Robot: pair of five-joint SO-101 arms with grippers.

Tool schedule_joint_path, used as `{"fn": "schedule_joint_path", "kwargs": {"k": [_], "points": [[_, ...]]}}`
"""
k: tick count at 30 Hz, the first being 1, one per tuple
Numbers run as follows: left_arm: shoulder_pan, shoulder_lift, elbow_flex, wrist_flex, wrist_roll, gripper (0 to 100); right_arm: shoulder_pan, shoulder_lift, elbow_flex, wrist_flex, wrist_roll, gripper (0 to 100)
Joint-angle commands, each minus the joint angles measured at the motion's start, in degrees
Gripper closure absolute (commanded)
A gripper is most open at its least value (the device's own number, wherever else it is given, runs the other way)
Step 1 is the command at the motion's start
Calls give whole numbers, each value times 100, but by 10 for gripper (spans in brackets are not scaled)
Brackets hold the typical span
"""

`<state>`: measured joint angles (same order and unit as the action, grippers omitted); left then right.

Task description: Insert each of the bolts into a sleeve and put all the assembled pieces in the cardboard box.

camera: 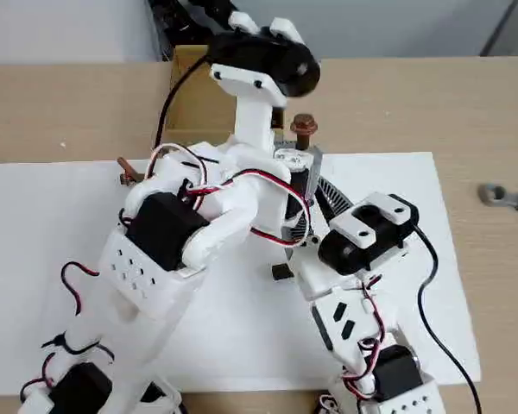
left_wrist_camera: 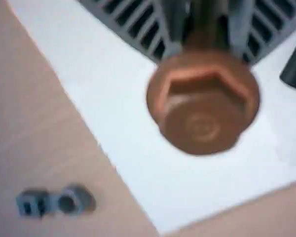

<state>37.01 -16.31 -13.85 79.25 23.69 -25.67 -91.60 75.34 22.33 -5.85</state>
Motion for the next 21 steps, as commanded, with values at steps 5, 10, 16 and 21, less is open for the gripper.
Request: {"fn": "schedule_joint_path", "kwargs": {"k": [5, 10, 16, 21], "points": [[158, -185, 251, -35, -35, 995, 31, -57, -88, -110, -62, 995], [158, -185, 242, -44, -246, 995, 31, -57, -88, -110, -62, 995], [123, -299, 48, -44, -536, 973, 31, -57, -88, -110, -62, 995], [132, -422, 84, 70, -519, 855, 31, -48, -404, 286, -62, 995]]}}
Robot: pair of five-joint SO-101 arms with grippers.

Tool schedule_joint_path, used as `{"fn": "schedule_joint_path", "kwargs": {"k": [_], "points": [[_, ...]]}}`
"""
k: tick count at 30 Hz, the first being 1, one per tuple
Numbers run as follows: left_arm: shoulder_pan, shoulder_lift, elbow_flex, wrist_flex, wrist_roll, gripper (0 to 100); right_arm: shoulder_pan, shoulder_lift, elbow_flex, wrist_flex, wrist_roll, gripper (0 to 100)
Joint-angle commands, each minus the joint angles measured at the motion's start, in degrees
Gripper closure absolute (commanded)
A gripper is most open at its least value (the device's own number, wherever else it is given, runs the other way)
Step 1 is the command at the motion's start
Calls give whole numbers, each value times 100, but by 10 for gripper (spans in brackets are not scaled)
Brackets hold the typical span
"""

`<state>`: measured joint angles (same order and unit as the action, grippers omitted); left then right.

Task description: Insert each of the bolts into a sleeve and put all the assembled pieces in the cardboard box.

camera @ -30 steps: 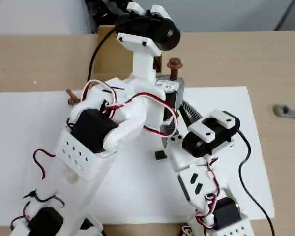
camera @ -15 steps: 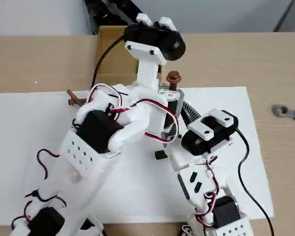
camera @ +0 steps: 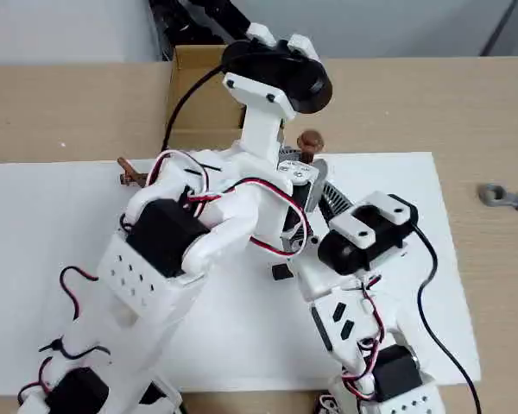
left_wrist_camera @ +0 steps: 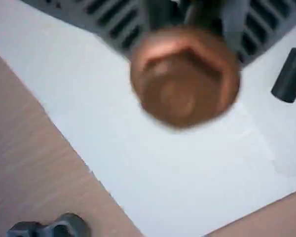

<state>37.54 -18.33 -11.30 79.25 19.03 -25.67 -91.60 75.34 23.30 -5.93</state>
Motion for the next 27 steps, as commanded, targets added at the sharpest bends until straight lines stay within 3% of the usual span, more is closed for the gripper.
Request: {"fn": "schedule_joint_path", "kwargs": {"k": [1, 13, 23, 27], "points": [[79, -229, -171, 123, -44, 844, 31, -48, -484, 321, -53, 995], [79, -273, -207, 527, -44, 800, 40, 101, -659, 611, -53, 995], [53, -255, -1086, 1275, -114, 771, 207, 1921, -1565, 22, -422, 995], [-396, -273, -1437, 1424, -290, 773, 259, 2571, -1934, -259, -422, 995]]}}
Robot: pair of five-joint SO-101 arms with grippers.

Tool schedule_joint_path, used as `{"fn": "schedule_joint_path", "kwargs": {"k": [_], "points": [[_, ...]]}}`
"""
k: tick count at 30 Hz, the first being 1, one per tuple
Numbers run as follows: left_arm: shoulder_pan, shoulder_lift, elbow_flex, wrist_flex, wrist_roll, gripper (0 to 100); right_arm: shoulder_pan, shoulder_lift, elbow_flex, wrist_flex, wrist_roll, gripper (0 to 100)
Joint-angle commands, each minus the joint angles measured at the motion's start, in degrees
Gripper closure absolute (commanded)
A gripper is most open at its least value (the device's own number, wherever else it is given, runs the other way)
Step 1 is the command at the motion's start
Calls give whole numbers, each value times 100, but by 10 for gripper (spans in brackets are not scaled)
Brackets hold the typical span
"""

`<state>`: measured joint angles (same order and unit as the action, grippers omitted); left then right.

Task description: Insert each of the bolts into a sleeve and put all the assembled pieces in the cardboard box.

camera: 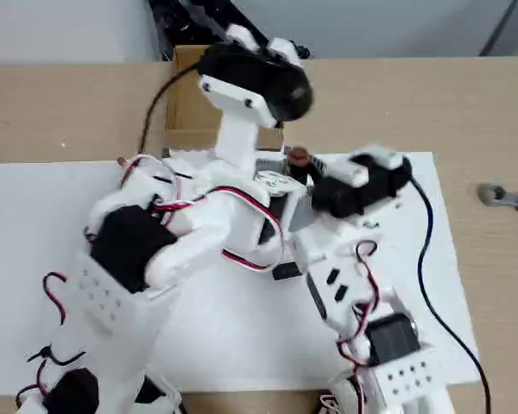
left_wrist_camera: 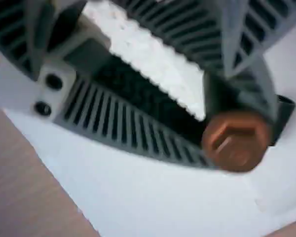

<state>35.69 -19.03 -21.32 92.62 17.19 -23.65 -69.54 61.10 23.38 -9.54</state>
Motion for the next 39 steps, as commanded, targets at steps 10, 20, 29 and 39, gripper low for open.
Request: {"fn": "schedule_joint_path", "kwargs": {"k": [10, 20, 29, 39], "points": [[-2593, -202, -1182, 220, -167, 842, 57, 2475, -2145, -338, -35, 995], [-3657, -185, -1174, 492, -457, 994, 145, 5534, -5046, -145, -70, 995], [-4378, -211, -365, 501, -492, 994, 145, 8145, -7613, -92, -70, 995], [-4466, -211, -207, 765, -730, 994, 251, 10413, -9582, -92, -62, 990]]}}
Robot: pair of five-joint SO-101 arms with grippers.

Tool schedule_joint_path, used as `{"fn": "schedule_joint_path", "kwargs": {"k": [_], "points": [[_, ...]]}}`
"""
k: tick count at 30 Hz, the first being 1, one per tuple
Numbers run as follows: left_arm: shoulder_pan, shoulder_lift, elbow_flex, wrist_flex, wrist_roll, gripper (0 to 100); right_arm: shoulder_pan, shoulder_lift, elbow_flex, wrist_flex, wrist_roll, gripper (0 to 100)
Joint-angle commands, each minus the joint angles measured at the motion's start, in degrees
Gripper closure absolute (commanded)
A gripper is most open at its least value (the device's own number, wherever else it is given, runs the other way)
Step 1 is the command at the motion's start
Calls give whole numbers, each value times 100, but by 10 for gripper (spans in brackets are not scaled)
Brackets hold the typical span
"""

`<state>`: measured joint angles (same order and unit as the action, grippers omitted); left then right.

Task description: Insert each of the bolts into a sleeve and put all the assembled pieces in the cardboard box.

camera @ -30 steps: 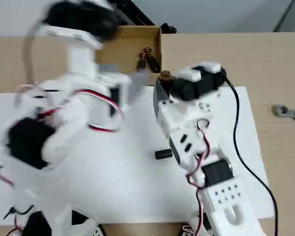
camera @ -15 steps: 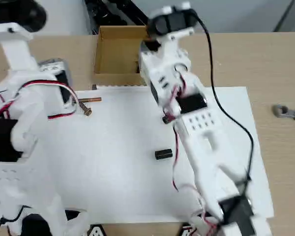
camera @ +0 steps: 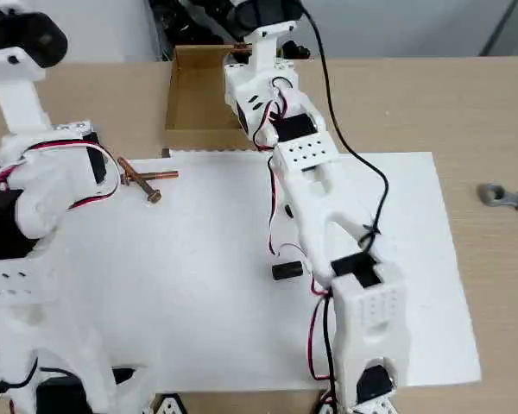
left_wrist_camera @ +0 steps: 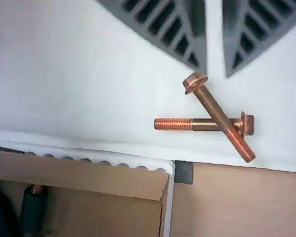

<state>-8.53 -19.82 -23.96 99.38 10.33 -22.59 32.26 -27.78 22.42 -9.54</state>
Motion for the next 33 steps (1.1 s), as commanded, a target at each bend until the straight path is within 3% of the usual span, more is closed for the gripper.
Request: {"fn": "schedule_joint_path", "kwargs": {"k": [1, 5, 11, 21, 28, 33], "points": [[-44, -132, 136, 88, -44, 994, 198, 409, -791, 4, -62, 990], [-53, -132, 576, 70, -35, 994, 347, 936, -1116, 4, -62, 980], [-18, -132, 655, 0, -44, 994, 374, 1191, -1196, 13, -70, 848], [-26, -123, 646, -26, -62, 994, 374, 1121, -1231, 136, -413, 841], [-123, 18, 743, -26, -1284, 863, 444, 426, -1521, 1613, -589, 842], [-211, 923, 716, 0, -2242, 860, 760, -224, -1618, 3451, -633, 842]]}}
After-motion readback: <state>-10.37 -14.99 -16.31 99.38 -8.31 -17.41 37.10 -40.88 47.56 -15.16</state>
